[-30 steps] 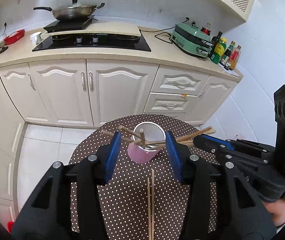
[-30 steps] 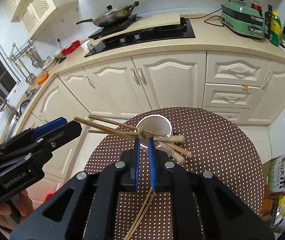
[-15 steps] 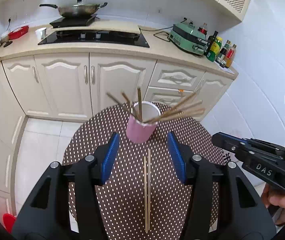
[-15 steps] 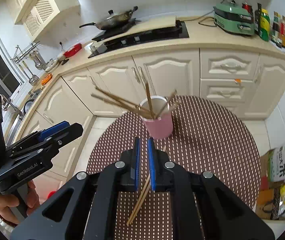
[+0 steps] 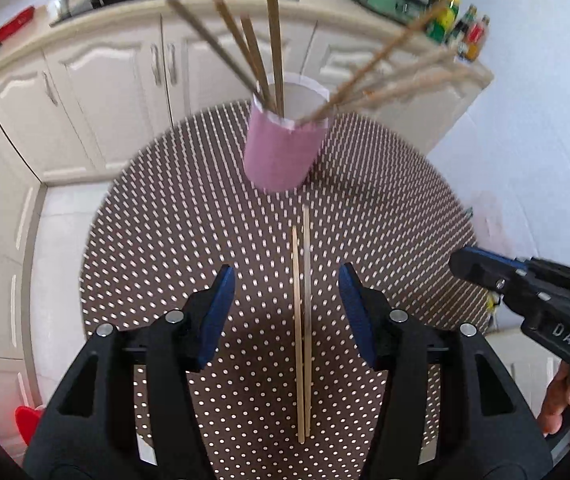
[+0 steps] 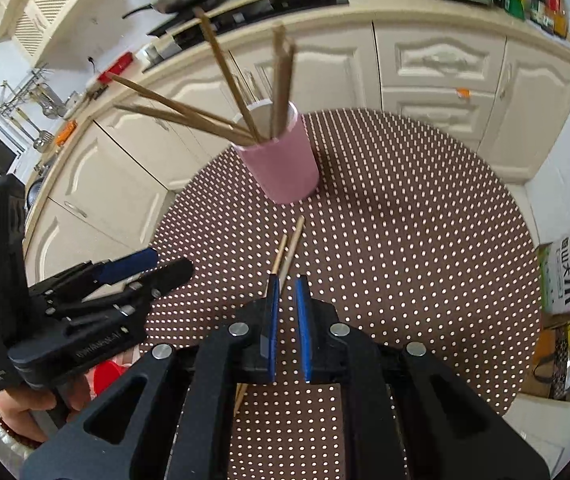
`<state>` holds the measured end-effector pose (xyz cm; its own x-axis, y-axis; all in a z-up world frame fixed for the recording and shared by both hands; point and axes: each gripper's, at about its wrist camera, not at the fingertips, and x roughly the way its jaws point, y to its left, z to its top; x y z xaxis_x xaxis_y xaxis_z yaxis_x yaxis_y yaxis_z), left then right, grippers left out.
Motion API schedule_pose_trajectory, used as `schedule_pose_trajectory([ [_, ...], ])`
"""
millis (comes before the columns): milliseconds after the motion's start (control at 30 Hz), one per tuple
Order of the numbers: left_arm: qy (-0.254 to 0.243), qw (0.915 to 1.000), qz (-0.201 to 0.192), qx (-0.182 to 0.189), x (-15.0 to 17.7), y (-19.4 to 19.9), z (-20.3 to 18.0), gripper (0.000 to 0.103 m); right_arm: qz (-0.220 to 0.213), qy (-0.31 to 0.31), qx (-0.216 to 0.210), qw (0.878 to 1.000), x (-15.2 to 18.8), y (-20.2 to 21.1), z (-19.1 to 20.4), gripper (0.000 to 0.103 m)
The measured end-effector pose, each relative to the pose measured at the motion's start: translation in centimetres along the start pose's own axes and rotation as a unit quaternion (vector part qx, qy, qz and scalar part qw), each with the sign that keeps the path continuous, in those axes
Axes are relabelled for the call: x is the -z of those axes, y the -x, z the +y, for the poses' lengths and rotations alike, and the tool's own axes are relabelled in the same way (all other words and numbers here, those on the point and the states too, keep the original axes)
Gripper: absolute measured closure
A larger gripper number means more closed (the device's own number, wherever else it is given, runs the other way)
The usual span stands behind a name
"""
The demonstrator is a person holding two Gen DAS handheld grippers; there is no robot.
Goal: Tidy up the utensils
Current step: 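Lower the left gripper to the last chopsticks and grasp one while the right gripper grasps one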
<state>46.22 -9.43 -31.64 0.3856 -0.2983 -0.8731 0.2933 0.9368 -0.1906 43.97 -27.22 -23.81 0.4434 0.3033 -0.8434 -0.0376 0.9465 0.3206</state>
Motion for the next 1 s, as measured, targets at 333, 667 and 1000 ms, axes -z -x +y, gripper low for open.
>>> schedule_pose_trajectory([
  [333, -0.027, 0.9939, 0.107, -0.005, 0.7, -8.7, -0.6, 0.049, 0.069, -0.016, -0.011, 0.997, -0.5, -5.3, -2.2, 0.093],
  [667, -0.030, 0.9909, 0.129, -0.024, -0.2, -12.2, 0.0, 0.049, 0.095, -0.024, -0.017, 0.995, -1.5, -8.4, -2.8, 0.093],
  [1000, -0.083, 0.9867, 0.120, -0.072, -1.1, -14.1, -3.1, 0.061, 0.118, -0.031, -0.027, 0.992, -2.7, -10.6, -1.9, 0.093],
])
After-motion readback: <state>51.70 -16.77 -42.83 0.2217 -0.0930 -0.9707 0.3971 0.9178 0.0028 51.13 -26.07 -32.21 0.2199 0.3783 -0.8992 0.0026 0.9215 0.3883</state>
